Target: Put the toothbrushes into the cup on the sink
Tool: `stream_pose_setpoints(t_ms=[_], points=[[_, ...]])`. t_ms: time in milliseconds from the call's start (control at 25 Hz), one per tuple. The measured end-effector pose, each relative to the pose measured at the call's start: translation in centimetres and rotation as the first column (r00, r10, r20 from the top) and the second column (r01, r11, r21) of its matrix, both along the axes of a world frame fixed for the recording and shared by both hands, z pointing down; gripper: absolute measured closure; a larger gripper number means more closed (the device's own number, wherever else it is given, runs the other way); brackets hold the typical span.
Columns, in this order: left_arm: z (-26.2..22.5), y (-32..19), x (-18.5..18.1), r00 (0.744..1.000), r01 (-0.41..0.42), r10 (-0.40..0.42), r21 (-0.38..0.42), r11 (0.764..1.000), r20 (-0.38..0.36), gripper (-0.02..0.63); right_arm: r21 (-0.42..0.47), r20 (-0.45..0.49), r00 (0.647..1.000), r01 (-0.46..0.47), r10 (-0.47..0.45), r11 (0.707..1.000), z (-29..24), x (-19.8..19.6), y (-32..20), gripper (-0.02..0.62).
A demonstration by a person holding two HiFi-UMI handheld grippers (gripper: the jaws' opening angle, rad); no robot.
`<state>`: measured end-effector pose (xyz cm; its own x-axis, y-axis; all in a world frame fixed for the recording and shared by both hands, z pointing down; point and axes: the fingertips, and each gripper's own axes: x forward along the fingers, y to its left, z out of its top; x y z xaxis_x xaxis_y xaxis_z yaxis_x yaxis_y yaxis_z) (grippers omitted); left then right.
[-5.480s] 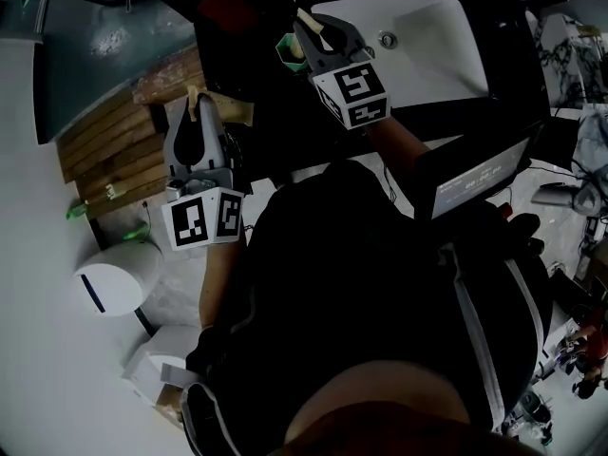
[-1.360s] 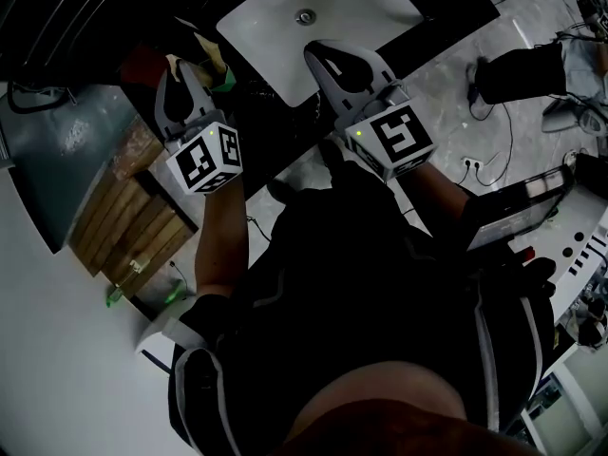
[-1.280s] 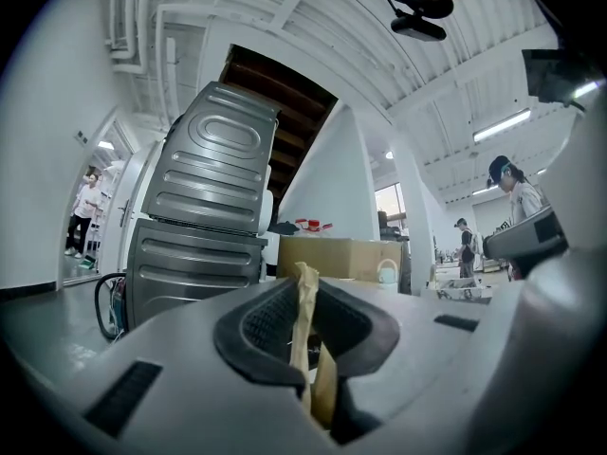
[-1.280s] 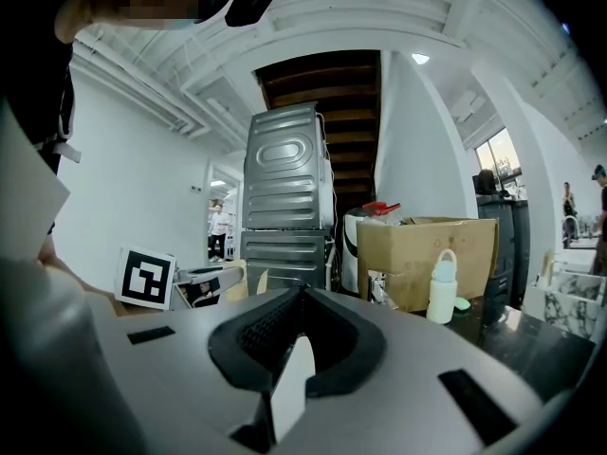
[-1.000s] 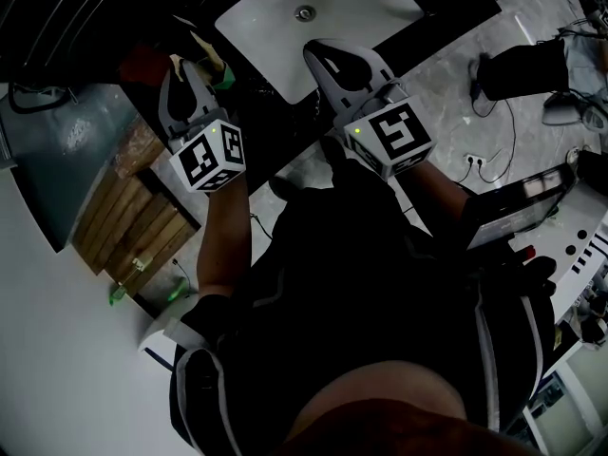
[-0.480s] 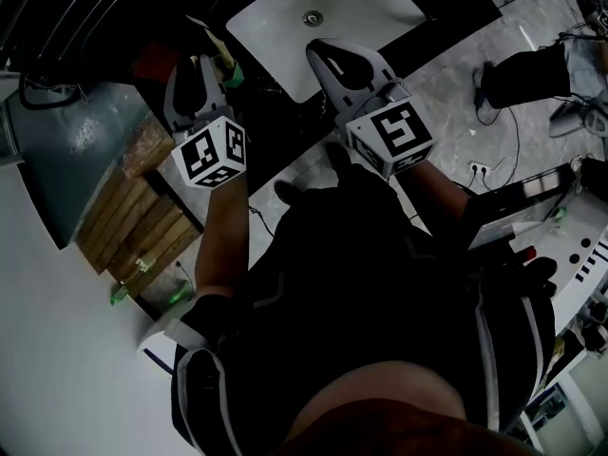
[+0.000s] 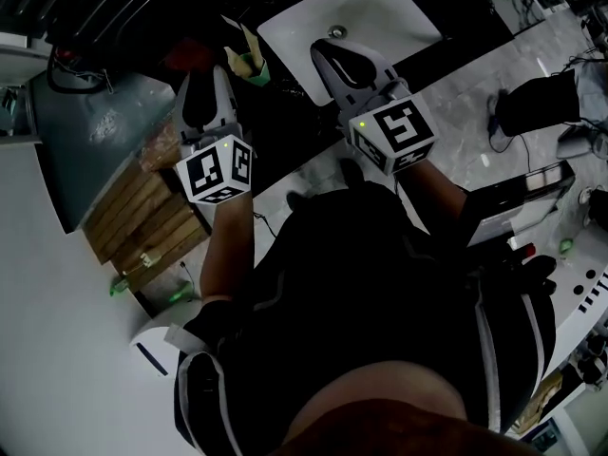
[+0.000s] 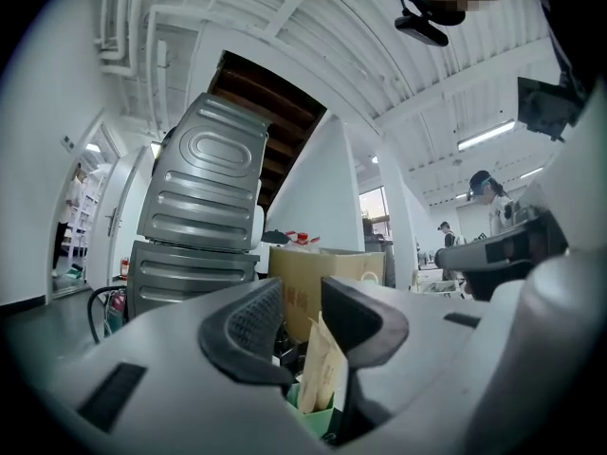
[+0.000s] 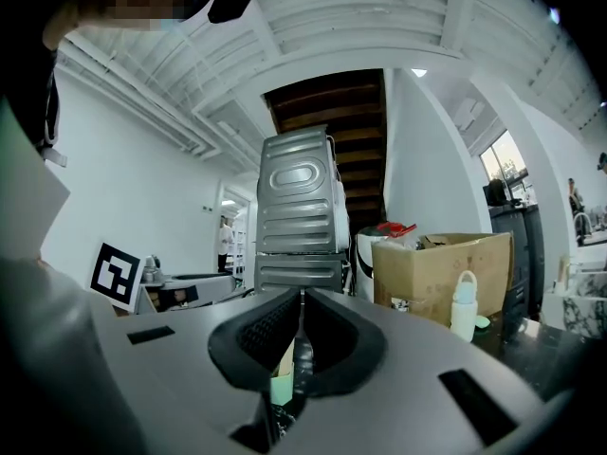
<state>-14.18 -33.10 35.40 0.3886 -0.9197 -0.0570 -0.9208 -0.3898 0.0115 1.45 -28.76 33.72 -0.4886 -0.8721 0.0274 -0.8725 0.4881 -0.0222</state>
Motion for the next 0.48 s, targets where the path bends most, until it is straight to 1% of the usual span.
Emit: stream_pose_setpoints(t_ms=[120,280,360,480], points=[[-0.7,0.8,-0.5,1.0,-0.022,0.022,0.009,1.0,-0.005,0.478,0.013,0.007,1.0,0.023,-0.023,1.0,-0.4,-0.7,-0.8,0.565],[-1.0,2.0,-0.4,0.999,-0.012,0.011,-0.024,1.0,-0.037,0.479,0.051,0.014,0.998,0.055,-0.056,0.997,-1.3,-0.4,-1.5,0.565],[-1.2,2.7,-1.3,0.999,0.011,-0.013,-0.035,0.999,-0.052,0.482,0.053,0.017,0.997,0.078,-0.079,0.996,-1.6,-1.0,-1.7,0.565],[-1.8,4.4,-3.3,0.995,0.087,-0.088,-0.014,0.996,-0.04,0.51,0.063,0.029,0.993,0.112,-0.114,0.992,-1.9,-2.1,-1.1,0.565]])
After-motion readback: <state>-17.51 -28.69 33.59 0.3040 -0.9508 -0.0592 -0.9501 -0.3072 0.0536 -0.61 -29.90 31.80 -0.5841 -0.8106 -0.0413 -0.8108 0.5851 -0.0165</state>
